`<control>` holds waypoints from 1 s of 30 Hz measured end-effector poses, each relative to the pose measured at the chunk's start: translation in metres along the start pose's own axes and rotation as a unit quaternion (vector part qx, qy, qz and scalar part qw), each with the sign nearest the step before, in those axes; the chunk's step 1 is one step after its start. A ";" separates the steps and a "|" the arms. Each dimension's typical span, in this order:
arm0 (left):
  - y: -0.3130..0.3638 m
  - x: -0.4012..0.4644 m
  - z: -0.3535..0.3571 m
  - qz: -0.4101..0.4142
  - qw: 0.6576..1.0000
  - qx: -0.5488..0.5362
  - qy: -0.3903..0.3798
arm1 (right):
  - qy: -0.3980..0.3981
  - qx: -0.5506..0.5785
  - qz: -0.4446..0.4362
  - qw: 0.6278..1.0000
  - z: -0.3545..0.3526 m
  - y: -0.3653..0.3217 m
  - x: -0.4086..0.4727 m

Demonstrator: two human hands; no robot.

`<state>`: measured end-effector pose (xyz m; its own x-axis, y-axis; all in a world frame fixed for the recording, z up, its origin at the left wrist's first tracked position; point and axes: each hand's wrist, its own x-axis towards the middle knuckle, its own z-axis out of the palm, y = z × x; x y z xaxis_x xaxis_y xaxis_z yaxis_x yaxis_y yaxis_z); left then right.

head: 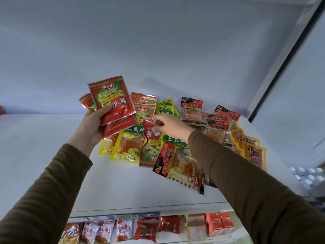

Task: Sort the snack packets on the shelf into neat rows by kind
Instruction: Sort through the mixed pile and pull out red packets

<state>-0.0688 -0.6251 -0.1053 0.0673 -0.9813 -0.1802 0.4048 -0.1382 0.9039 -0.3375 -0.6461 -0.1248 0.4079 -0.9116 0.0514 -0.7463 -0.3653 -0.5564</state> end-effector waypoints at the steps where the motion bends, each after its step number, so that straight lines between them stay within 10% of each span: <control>1: 0.000 0.000 0.001 -0.001 1.000 0.000 0.000 | 0.024 0.001 -0.002 1.000 -0.004 0.002 0.000; 8: -0.003 0.002 0.003 -0.003 1.000 0.007 -0.003 | 0.181 0.052 -0.004 0.982 -0.044 0.006 0.003; 16: -0.023 -0.003 0.029 -0.043 0.999 0.013 -0.031 | 0.188 0.301 -0.034 0.935 -0.092 -0.015 -0.002; 30: -0.036 -0.015 0.069 -0.167 0.962 0.014 -0.214 | 0.179 0.061 -0.037 0.981 -0.042 -0.032 0.023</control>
<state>-0.1478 -0.6147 -0.1083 -0.4459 -0.8462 -0.2918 0.3130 -0.4528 0.8348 -0.3263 -0.6633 -0.0708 0.2316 -0.8991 0.3714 -0.6440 -0.4279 -0.6342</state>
